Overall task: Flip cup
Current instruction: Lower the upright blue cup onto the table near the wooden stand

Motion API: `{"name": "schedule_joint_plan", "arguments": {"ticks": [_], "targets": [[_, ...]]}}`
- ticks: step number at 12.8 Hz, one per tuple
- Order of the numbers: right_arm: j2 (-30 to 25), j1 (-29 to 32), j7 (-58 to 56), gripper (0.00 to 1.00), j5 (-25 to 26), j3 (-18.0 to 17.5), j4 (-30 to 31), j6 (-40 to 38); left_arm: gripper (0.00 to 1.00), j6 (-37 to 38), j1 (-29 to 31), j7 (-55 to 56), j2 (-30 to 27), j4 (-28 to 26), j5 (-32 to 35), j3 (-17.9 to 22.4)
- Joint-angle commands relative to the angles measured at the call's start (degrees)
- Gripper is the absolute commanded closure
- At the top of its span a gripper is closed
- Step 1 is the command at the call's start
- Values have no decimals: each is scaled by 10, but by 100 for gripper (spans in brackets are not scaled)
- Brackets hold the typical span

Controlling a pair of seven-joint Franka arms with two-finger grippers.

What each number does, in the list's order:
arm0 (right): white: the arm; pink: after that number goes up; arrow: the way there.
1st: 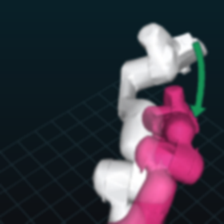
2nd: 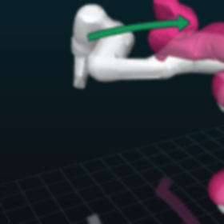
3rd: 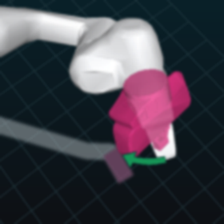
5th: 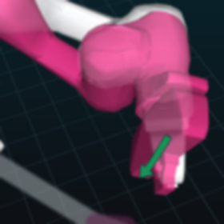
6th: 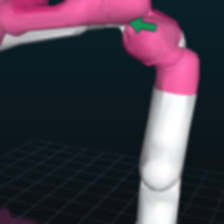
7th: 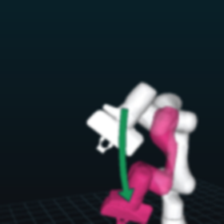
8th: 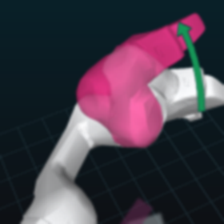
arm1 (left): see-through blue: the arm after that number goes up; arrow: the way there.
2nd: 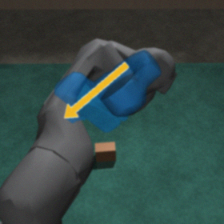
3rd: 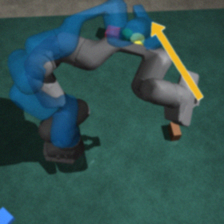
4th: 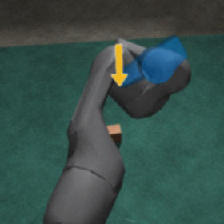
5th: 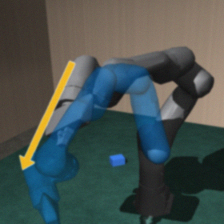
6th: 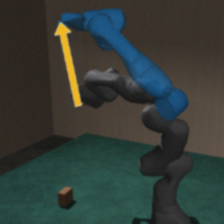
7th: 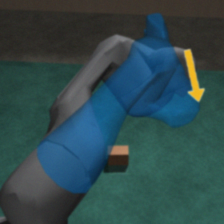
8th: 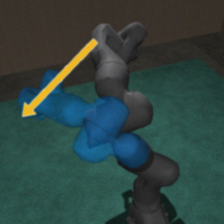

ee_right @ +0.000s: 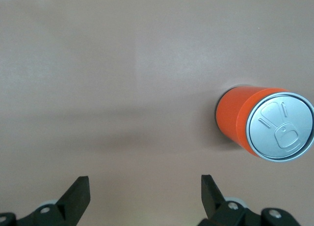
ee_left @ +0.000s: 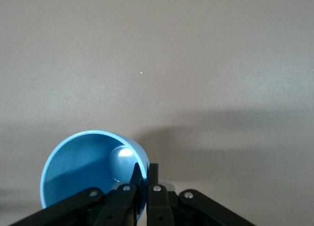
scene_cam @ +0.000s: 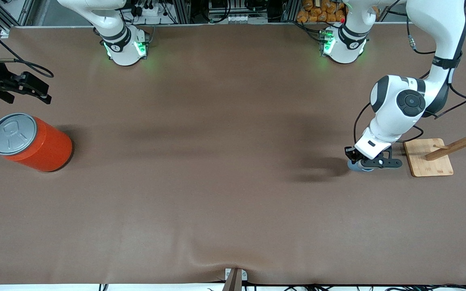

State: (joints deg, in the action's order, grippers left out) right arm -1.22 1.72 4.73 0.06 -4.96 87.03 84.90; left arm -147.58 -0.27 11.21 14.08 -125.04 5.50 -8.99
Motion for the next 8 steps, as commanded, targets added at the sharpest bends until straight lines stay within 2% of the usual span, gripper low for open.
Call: {"name": "schedule_joint_plan", "arguments": {"ticks": [1, 5, 6, 7, 8], "targets": [[-5, 7, -8, 0, -13, -2, 6, 0, 100, -28, 13, -2, 9, -11, 11, -7], [-5, 10, -8, 0, -16, -2, 6, 0, 100, -29, 23, -2, 19, -12, 11, -8], [-5, 10, -8, 0, -17, -2, 6, 0, 94, -28, 22, -2, 25, -11, 11, -7], [-5, 10, -8, 0, -17, -2, 6, 0, 80, -28, 24, -3, 32, -10, 11, -8], [-5, 10, -8, 0, -17, -2, 6, 0, 36, -28, 24, -2, 32, -8, 11, -8]]}}
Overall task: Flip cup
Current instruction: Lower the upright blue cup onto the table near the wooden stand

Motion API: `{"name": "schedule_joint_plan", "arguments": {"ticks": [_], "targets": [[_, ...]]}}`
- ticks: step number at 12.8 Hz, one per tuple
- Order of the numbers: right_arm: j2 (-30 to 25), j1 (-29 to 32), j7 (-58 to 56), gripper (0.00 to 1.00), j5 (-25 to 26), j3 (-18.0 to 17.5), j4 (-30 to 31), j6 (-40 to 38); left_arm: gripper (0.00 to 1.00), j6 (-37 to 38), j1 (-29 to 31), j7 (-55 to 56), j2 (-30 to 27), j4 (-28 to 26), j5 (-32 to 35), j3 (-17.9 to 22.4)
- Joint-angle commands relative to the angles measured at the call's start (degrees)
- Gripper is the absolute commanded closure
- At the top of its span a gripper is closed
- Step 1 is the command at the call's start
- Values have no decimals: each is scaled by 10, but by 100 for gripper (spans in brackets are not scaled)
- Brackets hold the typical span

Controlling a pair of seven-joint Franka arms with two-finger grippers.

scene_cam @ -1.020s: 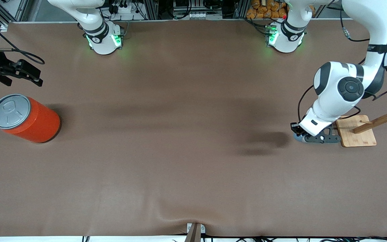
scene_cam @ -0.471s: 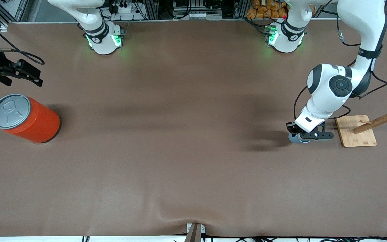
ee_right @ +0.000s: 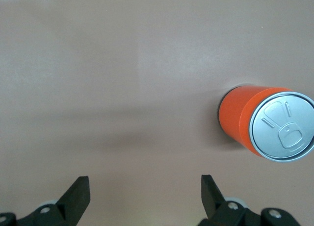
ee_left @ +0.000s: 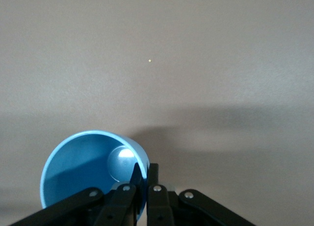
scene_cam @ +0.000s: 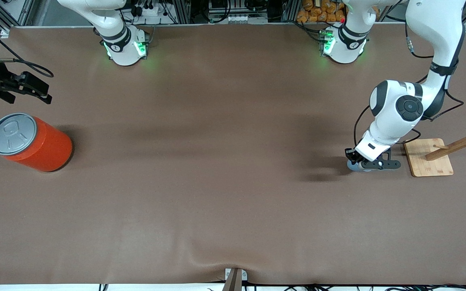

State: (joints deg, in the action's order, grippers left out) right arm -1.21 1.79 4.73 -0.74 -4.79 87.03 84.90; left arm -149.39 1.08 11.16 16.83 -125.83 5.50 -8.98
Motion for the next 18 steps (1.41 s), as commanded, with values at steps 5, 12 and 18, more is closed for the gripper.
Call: {"name": "schedule_joint_plan", "arguments": {"ticks": [5, 12, 18], "targets": [[-5, 9, -8, 0, -10, -4, 6, 0, 0, 9, 11, -3, -24, 19, 11, -9], [-5, 10, -8, 0, -12, -4, 7, -3, 0, 189, 11, -5, -51, 122, 5, -10], [-5, 10, -8, 0, -13, -4, 7, -4, 0, 478, 11, -11, -67, 298, 3, -9]]}}
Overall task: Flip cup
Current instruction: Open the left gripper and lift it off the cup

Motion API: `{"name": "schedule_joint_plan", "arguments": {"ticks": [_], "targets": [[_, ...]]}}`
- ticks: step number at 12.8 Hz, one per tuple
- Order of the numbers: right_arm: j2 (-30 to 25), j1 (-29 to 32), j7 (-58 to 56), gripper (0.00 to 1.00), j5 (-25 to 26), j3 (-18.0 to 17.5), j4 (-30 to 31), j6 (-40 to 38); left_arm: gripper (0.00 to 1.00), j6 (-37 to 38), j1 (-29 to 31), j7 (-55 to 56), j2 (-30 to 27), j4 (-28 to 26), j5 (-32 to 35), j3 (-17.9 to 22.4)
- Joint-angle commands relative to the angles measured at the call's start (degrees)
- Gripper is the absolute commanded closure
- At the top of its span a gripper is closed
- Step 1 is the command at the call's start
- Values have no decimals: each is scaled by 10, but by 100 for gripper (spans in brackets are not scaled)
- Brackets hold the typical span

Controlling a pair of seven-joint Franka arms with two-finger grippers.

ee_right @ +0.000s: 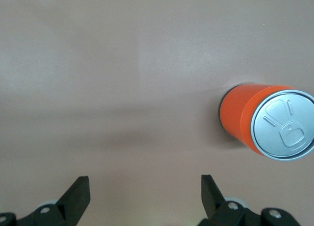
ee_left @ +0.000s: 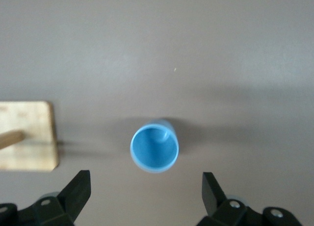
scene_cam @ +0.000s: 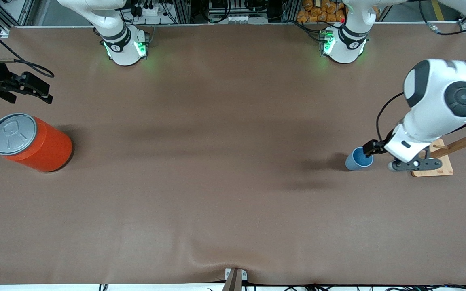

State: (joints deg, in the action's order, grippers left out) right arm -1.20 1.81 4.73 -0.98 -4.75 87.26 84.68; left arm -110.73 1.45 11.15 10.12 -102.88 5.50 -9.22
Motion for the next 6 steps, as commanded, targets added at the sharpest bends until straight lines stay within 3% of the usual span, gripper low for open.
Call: {"name": "schedule_joint_plan", "arguments": {"ticks": [1, 4, 6], "targets": [[-6, 10, -9, 0, -10, -4, 5, -1, 0, 136, 7, -13, 0, 100, 3, -6], [-6, 9, -8, 0, -10, -4, 4, -1, 0, 232, 7, -15, -20, 163, 7, -5], [-5, 10, -8, 0, -10, -4, 4, -1, 0, 237, 9, -16, -47, 162, 3, -4]]}}
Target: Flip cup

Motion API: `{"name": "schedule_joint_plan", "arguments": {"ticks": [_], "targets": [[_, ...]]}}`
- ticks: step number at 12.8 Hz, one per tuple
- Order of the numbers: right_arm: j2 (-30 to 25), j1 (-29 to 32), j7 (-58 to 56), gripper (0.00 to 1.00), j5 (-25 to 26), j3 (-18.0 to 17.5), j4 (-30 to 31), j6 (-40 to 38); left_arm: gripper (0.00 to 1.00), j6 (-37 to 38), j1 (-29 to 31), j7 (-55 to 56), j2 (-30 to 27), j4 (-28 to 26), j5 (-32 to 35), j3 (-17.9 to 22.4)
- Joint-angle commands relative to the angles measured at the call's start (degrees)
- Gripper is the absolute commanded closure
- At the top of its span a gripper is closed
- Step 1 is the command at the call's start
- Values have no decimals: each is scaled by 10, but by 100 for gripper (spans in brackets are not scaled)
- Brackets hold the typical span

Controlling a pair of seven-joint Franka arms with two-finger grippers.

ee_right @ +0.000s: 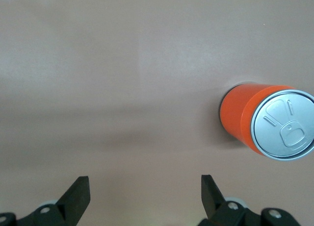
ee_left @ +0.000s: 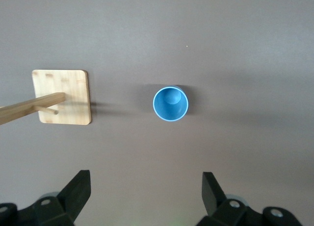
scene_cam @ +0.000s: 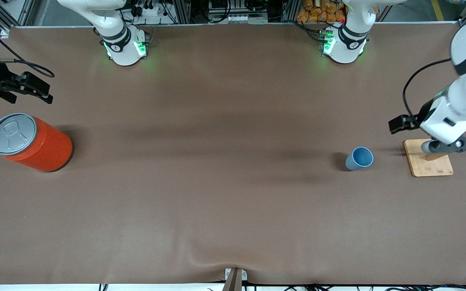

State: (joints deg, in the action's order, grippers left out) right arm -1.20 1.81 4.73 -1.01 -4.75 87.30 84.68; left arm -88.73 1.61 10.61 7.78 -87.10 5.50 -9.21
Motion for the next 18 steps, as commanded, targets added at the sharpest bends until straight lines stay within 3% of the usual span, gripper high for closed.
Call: {"name": "schedule_joint_plan", "arguments": {"ticks": [1, 7, 12, 18], "targets": [[-5, 11, -9, 0, -10, -4, 4, -1, 0, 17, 7, -20, -29, 6, 2, -3], [-6, 20, -24, 0, -11, -4, 5, -2, 0, 17, 25, -45, -37, 34, 0, -1], [-6, 19, -24, 0, -11, -3, 6, -2, 0, 22, 42, -24, -70, 26, -47, 1], [-6, 20, -26, 0, -11, -3, 5, -9, 0, 51, 38, 19, -101, 0, -51, -7]]}}
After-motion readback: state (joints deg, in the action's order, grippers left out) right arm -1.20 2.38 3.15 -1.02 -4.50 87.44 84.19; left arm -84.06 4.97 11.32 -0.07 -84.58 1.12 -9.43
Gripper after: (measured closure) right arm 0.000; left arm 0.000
